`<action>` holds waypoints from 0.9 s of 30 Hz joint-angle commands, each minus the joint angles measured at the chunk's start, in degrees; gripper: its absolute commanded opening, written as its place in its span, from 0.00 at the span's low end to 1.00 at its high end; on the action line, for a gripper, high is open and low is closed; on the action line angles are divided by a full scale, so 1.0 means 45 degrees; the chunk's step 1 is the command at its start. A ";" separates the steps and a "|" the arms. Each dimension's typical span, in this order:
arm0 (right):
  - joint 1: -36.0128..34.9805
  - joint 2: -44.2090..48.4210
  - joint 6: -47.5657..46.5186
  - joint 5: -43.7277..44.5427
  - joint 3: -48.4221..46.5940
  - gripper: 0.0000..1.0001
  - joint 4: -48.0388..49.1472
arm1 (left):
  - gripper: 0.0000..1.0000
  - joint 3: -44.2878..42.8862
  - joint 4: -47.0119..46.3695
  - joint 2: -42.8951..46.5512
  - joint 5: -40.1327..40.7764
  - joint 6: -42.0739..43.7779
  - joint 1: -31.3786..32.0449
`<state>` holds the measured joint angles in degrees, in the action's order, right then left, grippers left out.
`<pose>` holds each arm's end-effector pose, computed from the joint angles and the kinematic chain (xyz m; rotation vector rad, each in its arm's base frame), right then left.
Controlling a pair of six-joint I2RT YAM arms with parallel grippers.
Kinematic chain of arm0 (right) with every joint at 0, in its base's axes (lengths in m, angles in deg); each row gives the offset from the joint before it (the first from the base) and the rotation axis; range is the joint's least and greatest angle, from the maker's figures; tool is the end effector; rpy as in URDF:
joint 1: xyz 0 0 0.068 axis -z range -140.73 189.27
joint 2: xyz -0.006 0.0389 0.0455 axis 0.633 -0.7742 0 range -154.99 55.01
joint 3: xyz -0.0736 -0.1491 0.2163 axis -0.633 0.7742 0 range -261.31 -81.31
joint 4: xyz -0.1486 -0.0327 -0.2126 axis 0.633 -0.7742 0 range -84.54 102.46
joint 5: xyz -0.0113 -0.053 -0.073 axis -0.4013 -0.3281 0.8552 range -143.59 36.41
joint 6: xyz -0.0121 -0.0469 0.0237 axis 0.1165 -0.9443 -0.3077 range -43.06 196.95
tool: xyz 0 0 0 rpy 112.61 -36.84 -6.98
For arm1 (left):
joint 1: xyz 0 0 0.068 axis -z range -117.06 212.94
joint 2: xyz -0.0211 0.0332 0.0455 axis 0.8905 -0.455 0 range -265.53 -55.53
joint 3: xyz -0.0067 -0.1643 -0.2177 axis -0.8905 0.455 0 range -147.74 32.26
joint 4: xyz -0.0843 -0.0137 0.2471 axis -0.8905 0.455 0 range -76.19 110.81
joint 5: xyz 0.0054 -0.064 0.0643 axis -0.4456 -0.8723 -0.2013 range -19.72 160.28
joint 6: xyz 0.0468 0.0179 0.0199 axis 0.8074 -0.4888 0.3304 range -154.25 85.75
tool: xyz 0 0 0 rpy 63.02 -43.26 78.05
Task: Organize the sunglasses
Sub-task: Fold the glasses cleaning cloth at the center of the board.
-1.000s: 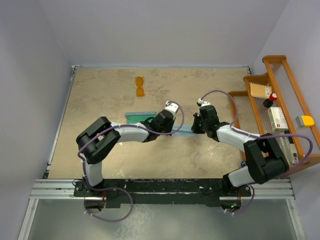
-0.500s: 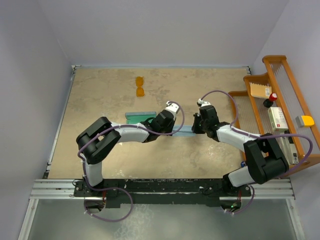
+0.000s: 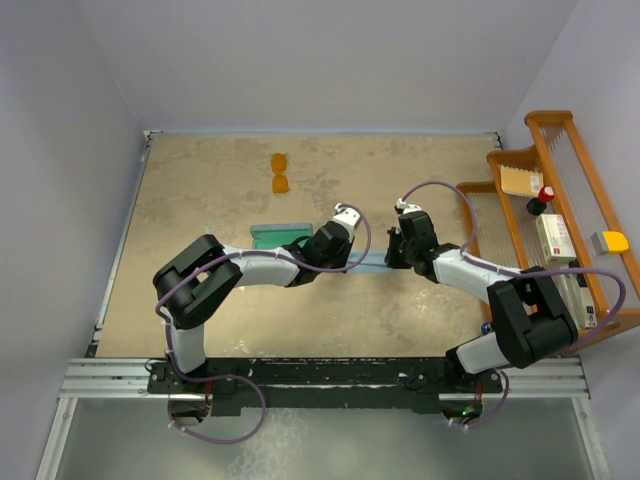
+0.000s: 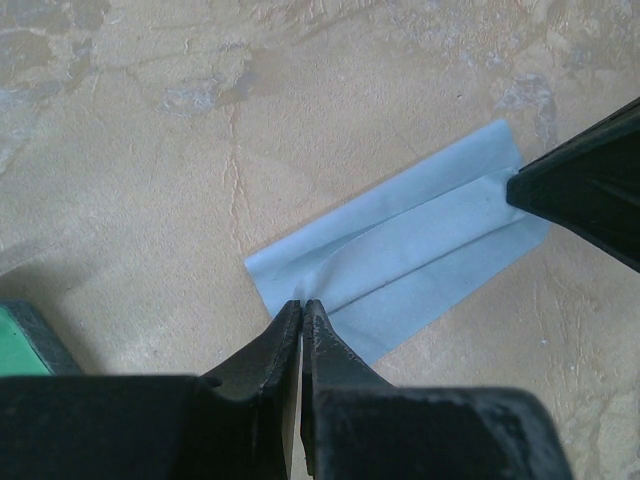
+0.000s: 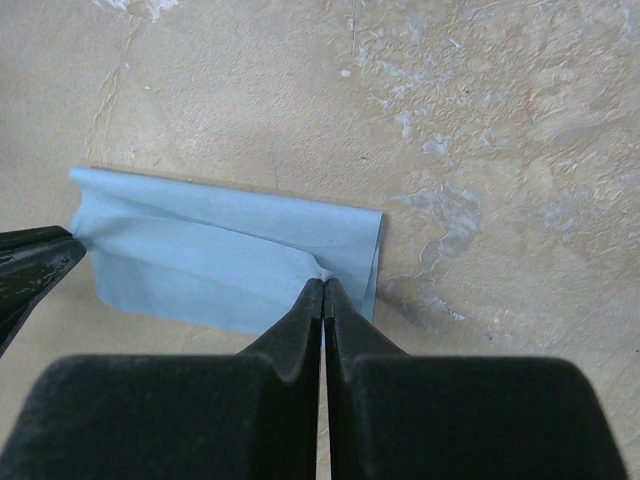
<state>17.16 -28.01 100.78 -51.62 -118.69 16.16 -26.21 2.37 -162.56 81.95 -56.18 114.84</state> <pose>0.2633 0.1056 0.1691 0.0530 2.3303 0.3686 0.2470 -0.3034 0.1564 0.4703 2.1972 -0.4874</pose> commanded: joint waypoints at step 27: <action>-0.0049 0.0032 -0.0082 0.0478 -0.0964 0.00 -0.0472 | 0.00 0.0202 -0.0958 0.0769 -0.0327 -0.0320 0.0241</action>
<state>17.16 -28.16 100.67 -51.07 -121.58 14.44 -24.73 0.93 -162.54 80.96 -56.38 115.34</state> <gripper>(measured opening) 0.004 0.003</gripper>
